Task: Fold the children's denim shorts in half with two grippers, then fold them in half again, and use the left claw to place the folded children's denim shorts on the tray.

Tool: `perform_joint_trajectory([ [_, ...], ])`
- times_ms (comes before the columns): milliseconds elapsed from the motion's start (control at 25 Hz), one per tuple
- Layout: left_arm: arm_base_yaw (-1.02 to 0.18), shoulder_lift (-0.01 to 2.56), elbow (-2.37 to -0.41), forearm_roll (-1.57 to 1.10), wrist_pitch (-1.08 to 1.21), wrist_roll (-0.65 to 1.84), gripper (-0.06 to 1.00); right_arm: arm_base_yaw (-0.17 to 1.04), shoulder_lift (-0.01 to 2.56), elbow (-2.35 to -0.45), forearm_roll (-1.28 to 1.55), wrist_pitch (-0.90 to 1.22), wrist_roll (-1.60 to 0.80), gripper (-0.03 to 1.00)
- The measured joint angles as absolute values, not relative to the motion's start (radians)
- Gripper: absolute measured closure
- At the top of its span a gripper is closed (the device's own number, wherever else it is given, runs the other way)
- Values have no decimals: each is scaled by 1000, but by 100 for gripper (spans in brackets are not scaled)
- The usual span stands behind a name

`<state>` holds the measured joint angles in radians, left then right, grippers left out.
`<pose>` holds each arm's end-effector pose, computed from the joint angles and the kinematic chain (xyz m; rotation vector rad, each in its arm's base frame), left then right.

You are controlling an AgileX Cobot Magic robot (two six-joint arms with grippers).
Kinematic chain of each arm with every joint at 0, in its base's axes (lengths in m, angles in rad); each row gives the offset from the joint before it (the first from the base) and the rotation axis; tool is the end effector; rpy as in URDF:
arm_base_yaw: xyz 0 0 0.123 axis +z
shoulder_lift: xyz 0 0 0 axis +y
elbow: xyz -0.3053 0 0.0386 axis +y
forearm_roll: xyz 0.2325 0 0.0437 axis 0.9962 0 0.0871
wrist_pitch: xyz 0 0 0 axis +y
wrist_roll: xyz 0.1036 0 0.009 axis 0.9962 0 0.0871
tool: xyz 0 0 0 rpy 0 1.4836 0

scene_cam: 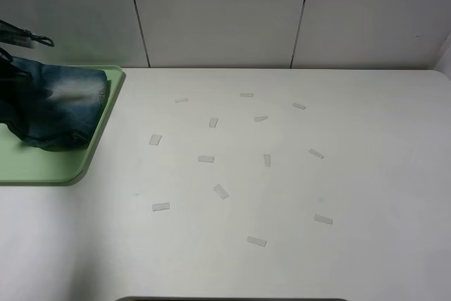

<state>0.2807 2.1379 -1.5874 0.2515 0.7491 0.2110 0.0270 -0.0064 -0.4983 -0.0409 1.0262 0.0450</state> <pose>0.4323 0.1430 0.1800 0.1182 2.8151 0.4041 -0.0288 -0.0044 0.2666 0.0192 2.0044 -0.0025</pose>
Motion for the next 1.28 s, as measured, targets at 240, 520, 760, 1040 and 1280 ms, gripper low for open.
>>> perform_joint_trajectory([
  [240,281,2138,-1587,262,713,211,0,27,-6,-498,-41,1026,45,27],
  [520,281,2131,-1587,261,728,211,-5,27,-6,-498,-41,1026,45,27],
  [760,281,2046,-1587,199,812,155,-5,27,-6,-498,-41,1026,45,27],
  [1040,281,1890,-1587,121,988,119,-5,27,-6,-498,-41,1026,45,27],
  [1280,281,1754,-1586,29,1138,112,-4,27,-6,-498,-41,1026,45,27],
])
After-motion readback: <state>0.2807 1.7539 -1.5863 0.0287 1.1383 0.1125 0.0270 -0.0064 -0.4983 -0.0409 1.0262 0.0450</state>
